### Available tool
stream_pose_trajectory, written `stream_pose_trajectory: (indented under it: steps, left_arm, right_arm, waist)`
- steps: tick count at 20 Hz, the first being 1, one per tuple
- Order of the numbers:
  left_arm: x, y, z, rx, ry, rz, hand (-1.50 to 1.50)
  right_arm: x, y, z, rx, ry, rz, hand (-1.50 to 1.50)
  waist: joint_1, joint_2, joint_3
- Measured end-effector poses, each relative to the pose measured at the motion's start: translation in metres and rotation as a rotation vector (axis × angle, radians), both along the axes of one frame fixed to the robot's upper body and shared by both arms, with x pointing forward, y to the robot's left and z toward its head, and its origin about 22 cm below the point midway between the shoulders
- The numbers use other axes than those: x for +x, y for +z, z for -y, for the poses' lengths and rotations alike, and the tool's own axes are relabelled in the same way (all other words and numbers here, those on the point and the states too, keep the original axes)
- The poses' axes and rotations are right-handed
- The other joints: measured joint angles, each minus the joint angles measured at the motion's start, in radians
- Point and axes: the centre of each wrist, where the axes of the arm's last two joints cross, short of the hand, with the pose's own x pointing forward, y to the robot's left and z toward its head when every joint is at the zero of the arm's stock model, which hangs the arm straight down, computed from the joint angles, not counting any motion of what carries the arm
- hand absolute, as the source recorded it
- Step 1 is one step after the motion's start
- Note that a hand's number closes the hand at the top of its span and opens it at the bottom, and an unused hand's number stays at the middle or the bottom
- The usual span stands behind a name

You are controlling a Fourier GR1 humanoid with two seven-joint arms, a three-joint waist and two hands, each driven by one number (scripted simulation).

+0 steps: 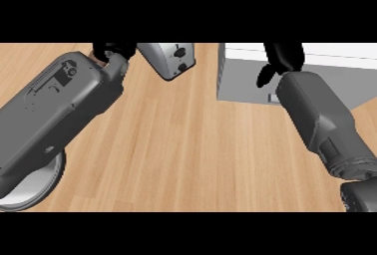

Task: Pick up the can, place it into the drawer and close the drawer

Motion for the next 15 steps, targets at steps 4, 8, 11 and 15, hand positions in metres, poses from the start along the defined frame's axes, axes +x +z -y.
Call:
stream_pose_trajectory:
  steps: [4, 8, 11, 15]
  left_arm:
    - [-0.004, 0.000, -0.001, -0.002, -0.011, -0.002, -1.50]
    - [-0.006, 0.000, -0.005, -0.001, -0.013, -0.004, -1.50]
    - [-0.007, -0.002, -0.008, -0.001, -0.012, -0.010, -1.50]
    - [-0.009, 0.001, -0.010, -0.007, -0.013, -0.007, -1.50]
  right_arm:
    - [0.002, 0.003, 0.001, 0.050, 0.055, -0.062, -1.50]
    - [0.003, 0.005, 0.002, 0.222, 0.103, -0.101, -1.50]
    - [0.004, 0.009, 0.002, 0.389, 0.134, -0.119, -1.50]
    - [0.008, 0.019, 0.003, 0.562, 0.175, -0.118, -1.50]
  waist:
    - [0.002, 0.002, 0.004]
    - [-0.003, 0.000, 0.003]
    - [-0.009, -0.001, 0.004]
    - [-0.009, -0.005, 0.001]
